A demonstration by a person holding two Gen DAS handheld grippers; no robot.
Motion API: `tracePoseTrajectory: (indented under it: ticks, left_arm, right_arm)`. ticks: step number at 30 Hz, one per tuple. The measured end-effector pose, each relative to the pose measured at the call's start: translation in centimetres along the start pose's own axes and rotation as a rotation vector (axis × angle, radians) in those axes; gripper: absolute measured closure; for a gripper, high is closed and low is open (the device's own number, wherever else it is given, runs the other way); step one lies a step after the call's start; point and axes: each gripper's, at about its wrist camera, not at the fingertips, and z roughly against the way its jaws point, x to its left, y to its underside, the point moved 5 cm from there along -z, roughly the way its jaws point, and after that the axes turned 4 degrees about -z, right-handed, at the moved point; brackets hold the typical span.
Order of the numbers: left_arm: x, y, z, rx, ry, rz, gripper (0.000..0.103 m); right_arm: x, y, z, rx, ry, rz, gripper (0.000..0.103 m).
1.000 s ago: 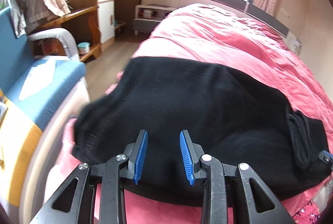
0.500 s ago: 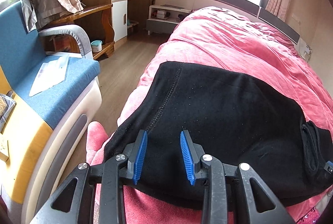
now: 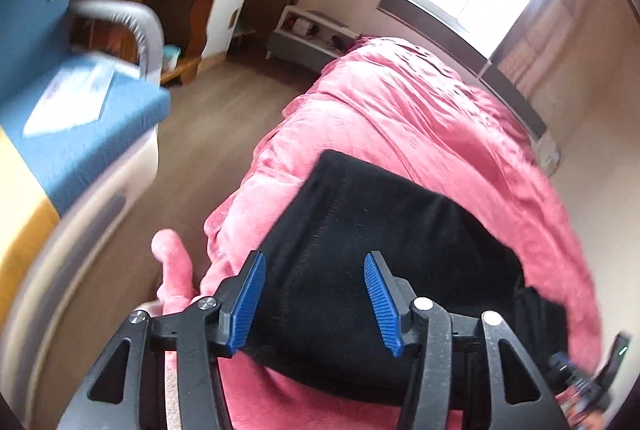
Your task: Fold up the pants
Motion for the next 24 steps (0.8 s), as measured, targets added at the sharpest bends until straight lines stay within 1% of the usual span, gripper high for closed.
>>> tracePoseTrajectory:
  ticks: [3,9,11,13,14,15,17,18,19,20,21,23,24]
  left_arm:
    - [1.4,0.4,-0.5,0.055,-0.004,0.041,0.046]
    - [3.4,2.5,-1.5,0.161,0.044,0.149,0.046]
    - [3.2,2.6,-1.7,0.166,0.064,0.162,0.047]
    - [2.8,2.6,-2.0,0.173,0.058,0.160,0.048]
    - [2.7,2.5,-2.1,0.173,0.047,0.161,0.050]
    - [2.6,2.4,-2.1,0.165,0.041,0.160,0.059]
    - [2.2,2.5,-2.1,0.163,0.026,0.153,0.065]
    - [2.3,2.5,-2.0,0.160,0.029,0.149,0.072]
    - [2.0,2.4,-1.9,0.154,0.028,0.137,0.074]
    - [1.9,2.2,-1.8,0.147,0.016,0.120,0.078]
    - [1.7,2.0,-1.4,0.133,0.002,0.102,0.085]
    - [1.3,1.5,-0.7,0.101,0.009,0.097,0.088]
    - [0.8,1.2,0.0,0.075,0.026,0.101,0.089]
  right_arm:
    - [0.1,0.1,0.0,0.000,0.001,0.000,0.065]
    - [0.2,0.1,0.0,-0.001,0.001,-0.001,0.064]
    - [0.1,0.1,-0.1,0.001,-0.001,-0.003,0.064]
    - [0.0,0.1,0.0,0.001,-0.003,-0.005,0.064]
    - [0.1,0.1,0.0,0.001,-0.003,-0.005,0.064]
    - [0.0,0.1,0.0,0.001,-0.003,-0.005,0.064]
    - [0.0,0.1,0.0,0.001,-0.007,-0.009,0.064]
    - [0.0,0.1,0.0,0.001,-0.007,-0.010,0.064]
    - [0.0,0.1,0.0,0.001,-0.008,-0.012,0.064]
    - [0.0,0.1,0.0,0.002,-0.010,-0.013,0.064]
    - [0.0,0.1,0.0,0.002,-0.012,-0.016,0.064]
    - [-0.2,0.0,0.1,0.005,-0.019,-0.024,0.064]
    - [-0.3,-0.1,0.2,0.006,-0.026,-0.035,0.064]
